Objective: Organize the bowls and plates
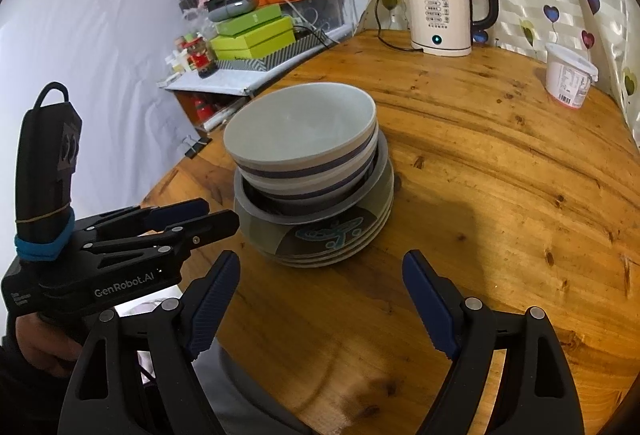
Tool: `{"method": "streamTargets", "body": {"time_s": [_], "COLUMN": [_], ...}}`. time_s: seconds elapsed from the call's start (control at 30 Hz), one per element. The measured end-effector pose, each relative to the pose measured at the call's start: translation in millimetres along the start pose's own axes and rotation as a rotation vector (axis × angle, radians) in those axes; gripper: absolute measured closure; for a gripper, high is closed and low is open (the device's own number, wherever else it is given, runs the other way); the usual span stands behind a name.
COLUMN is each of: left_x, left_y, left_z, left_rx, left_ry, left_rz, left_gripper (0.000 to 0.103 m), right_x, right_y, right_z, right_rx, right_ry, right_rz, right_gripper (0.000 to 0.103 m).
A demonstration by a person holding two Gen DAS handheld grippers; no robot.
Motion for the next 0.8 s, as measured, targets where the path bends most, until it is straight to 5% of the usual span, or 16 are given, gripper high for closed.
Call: {"method": "streamTargets", "body": {"time_s": [0.8], "left_x": [6.2], "left_y": [4.6], "left_z": [-2.1], "left_rx": [-0.013], "left_ry": [0.016], "left_rz": [0.027], "left_gripper": [0.055], "right_x": [-4.8], "right_y": [4.8], "right_z": [-3.0], "right_rx": [-0.021], "right_ry": [-0.039], "right_rz": [-0.056], "right_gripper": [0.019]}}
Point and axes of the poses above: each gripper's, at about its wrist camera, not at the fingertips, and y roughly the way its jaws point, x to its right, z to its top, the point moved 4 cm from there along y, roughly the way its jaws point, and after that the axes turned 5 degrees about y, right-handed, at the moved point
